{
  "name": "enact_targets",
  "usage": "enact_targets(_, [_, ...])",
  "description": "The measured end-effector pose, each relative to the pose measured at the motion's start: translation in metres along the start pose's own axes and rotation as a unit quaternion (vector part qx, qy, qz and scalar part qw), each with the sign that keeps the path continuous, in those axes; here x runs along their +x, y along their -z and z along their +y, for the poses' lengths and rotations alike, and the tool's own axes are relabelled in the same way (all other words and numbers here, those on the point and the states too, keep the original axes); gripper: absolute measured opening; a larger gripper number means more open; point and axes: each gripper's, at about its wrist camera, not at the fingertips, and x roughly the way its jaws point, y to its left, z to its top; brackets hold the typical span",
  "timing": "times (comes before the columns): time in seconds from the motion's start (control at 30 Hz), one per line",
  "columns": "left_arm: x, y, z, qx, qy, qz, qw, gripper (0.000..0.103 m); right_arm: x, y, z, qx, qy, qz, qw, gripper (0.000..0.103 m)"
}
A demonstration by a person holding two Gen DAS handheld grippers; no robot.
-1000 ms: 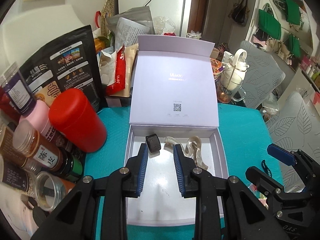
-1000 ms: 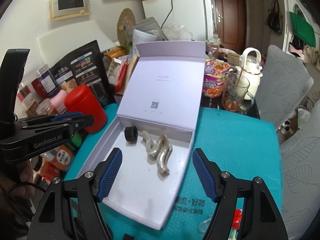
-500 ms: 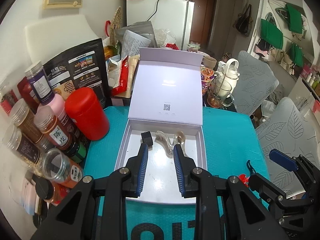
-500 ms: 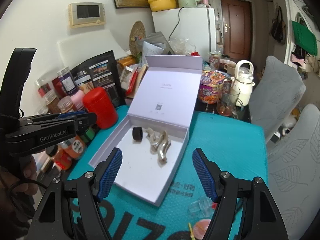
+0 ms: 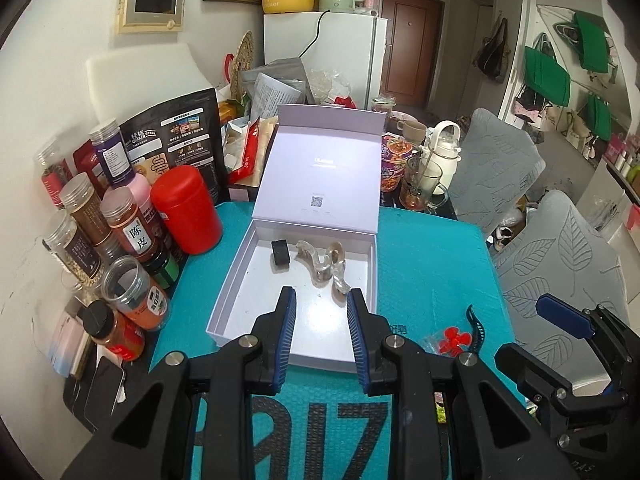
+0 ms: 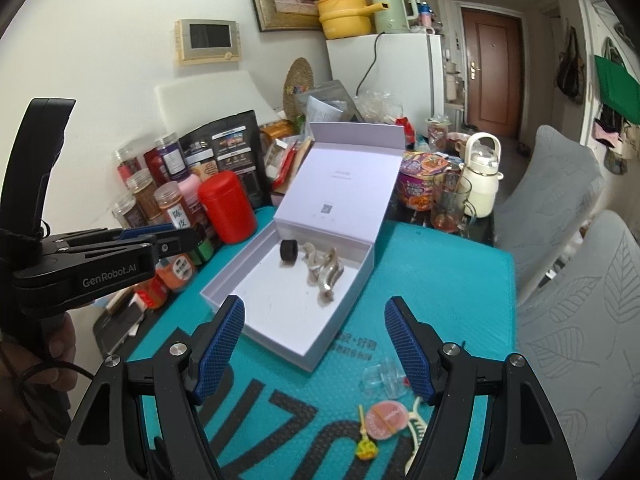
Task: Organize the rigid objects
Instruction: 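Withdraw the open right gripper from the box back toward the item pile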
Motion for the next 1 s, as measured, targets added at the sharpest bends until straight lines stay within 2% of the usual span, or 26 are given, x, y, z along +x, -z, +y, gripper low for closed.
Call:
enact_targets(0.5, [-0.044,0.037,-0.068,0.011,0.006,-0.021,0.9997,0.026,-0.059,0.038,-0.041,-0.004,0.004,-0.003,1.000,0.074])
enact_targets(0.63, [-0.049,0.048,-0.082,0.012,0.025,-0.025,0.9993,0.026,-0.075,0.047,-0.051,-0.007,0.007,-0.010,1.000,0.074])
enact_targets(0.9, [-0.052,0.066,-0.104,0.011,0.022,-0.018,0.9995,0.027,-0.099,0.065,-0.067,-0.016,0.017,-0.011,1.000,0.074])
enact_targets(0.97, [-0.050,0.071,-0.107,0.011,0.021,-0.012,0.9996,0.043,-0.102,0.069,-0.070,-0.015,0.017,-0.008,1.000,0.074])
enact_targets(1.0, [-0.049,0.072,-0.108,0.011,0.022,-0.010,0.9997,0.067,-0.102,0.071,-0.072,-0.014,0.017,-0.007,1.000,0.074])
